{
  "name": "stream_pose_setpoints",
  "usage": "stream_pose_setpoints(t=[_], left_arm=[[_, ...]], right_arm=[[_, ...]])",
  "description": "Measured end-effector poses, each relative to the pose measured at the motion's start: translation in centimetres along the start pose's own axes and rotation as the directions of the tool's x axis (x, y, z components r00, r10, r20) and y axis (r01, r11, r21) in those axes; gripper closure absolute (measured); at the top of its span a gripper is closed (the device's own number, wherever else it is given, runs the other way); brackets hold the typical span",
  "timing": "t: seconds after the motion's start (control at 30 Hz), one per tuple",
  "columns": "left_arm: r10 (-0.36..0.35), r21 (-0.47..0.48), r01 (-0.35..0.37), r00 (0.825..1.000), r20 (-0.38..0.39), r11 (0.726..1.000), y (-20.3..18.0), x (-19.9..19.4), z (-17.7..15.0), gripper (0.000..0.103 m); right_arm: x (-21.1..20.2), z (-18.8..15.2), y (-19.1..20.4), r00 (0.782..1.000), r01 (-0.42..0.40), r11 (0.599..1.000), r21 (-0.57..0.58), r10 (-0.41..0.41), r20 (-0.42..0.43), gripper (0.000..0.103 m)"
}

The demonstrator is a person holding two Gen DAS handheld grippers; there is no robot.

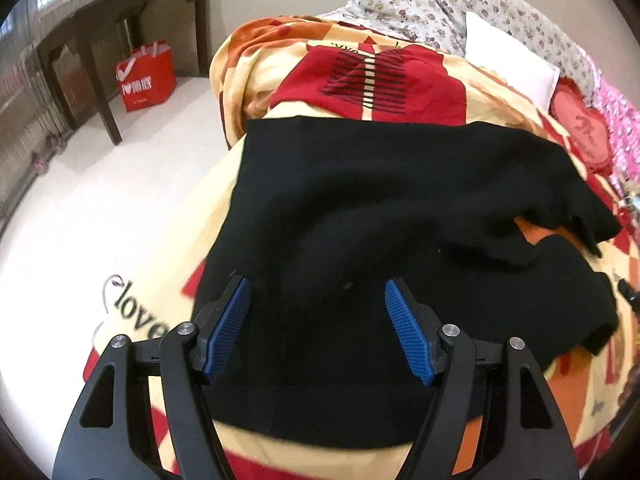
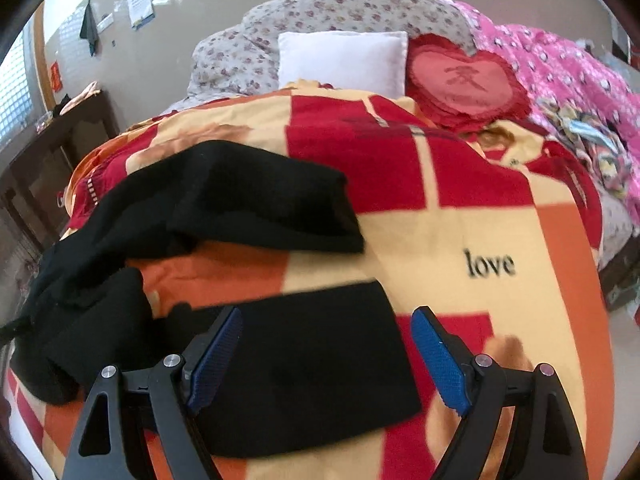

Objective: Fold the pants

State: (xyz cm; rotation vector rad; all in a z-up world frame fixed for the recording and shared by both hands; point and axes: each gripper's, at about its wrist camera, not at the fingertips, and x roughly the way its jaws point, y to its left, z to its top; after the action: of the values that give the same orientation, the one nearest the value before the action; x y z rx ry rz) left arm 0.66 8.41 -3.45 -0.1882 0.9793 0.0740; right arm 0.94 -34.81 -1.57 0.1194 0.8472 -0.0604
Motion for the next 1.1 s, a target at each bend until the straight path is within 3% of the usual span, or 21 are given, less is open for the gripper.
stream_pose_setpoints(t=[0.2,0.33,0.47,0.7,0.77,0.87,0.9,1.0,1.03,1.1], left_arm=[[0.004,-0.086,-0.004,1.0,-0.003,0.996,4.1,-1.2,-1.4,0.032],[0.018,-0.119,-0.019,1.0,-0.012,0.993,5.5,-0.9,-1.9,0.032],[-0.015,-0.148,0.011,1.0,-0.024,0.989,5.9,0.0,-2.0,0.032],[0.02,-0.033,-0.022,0.999,-0.045,0.999,3.3,1.4,-1.7,0.03],[0.022,-0.006,-0.022,0.998,-0.053,1.0,2.5,1.9,-1.4,0.021],[0.005,0.035,-0.003,0.998,-0.057,0.999,1.4,2.4,-1.0,0.019],[0.0,0.048,0.003,0.998,-0.06,0.999,1.1,2.4,-0.9,0.022],[-0.025,0.091,0.031,0.998,-0.066,0.995,0.3,2.5,-0.3,0.053],[-0.032,0.101,0.038,0.997,-0.069,0.994,0.0,2.6,-0.1,0.061],[-0.021,0.124,0.029,0.998,-0.065,0.992,-0.6,2.9,0.6,0.072]], right_arm=[[-0.5,-1.3,-2.3,1.0,-0.003,0.997,0.071,0.003,-0.002,0.017],[-0.5,-1.4,-2.7,1.0,0.0,0.996,0.092,0.0,-0.001,0.017],[-0.3,-1.7,-3.5,1.0,0.004,0.993,0.12,-0.003,-0.004,0.017],[0.2,-2.0,-4.7,1.0,0.02,0.989,0.147,-0.017,-0.021,0.017],[0.7,-2.0,-4.6,0.999,0.014,0.989,0.145,-0.009,-0.034,0.017],[1.8,-2.1,-4.6,0.999,0.025,0.99,0.136,-0.019,-0.051,0.017],[2.1,-2.0,-4.6,0.998,0.037,0.99,0.134,-0.03,-0.054,0.017],[3.2,-2.1,-4.6,0.998,-0.005,0.991,0.132,0.013,-0.059,0.017],[3.2,-2.1,-4.3,0.999,0.003,0.994,0.108,0.001,-0.039,0.027],[3.3,-2.1,-3.0,1.0,-0.009,0.999,0.038,0.01,-0.025,0.062]])
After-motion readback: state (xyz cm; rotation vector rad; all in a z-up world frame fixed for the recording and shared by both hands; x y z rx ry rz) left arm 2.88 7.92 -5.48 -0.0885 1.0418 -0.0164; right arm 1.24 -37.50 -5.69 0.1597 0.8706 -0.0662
